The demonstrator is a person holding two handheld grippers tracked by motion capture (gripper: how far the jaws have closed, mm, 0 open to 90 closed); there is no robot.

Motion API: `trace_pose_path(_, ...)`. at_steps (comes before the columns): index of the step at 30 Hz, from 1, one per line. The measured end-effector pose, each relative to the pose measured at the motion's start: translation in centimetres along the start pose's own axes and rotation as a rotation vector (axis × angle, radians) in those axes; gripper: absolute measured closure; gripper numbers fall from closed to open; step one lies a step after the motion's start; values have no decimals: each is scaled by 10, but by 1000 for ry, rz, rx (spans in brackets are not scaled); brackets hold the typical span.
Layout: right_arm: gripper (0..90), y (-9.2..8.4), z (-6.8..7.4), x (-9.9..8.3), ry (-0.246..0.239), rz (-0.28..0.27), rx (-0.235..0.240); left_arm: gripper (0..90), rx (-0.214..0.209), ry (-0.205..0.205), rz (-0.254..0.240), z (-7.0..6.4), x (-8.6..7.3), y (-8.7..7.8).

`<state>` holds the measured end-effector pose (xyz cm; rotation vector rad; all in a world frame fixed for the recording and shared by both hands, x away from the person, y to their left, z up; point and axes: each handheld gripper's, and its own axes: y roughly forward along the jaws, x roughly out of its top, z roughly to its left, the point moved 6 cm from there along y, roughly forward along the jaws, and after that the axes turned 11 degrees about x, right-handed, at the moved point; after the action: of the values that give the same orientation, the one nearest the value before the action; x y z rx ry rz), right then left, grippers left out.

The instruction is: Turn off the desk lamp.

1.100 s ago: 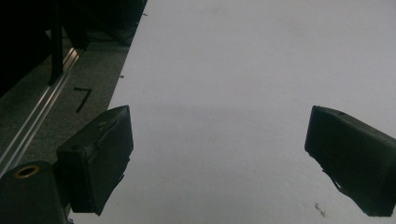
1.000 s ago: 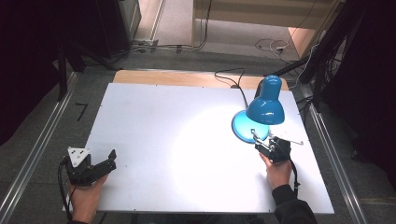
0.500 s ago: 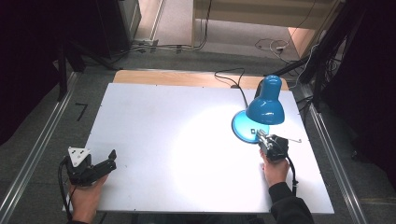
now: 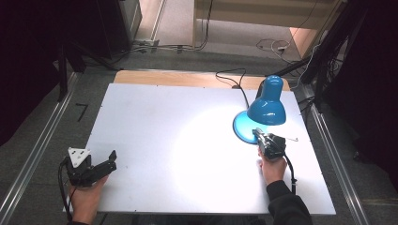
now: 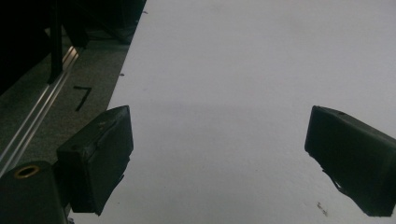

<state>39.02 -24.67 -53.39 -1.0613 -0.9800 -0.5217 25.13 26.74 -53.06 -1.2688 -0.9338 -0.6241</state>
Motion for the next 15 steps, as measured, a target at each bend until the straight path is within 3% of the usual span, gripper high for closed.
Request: trace_pose_path(15,877,6,-1,0,0,19,-14,83,-1,0,-1,0,0,-1)
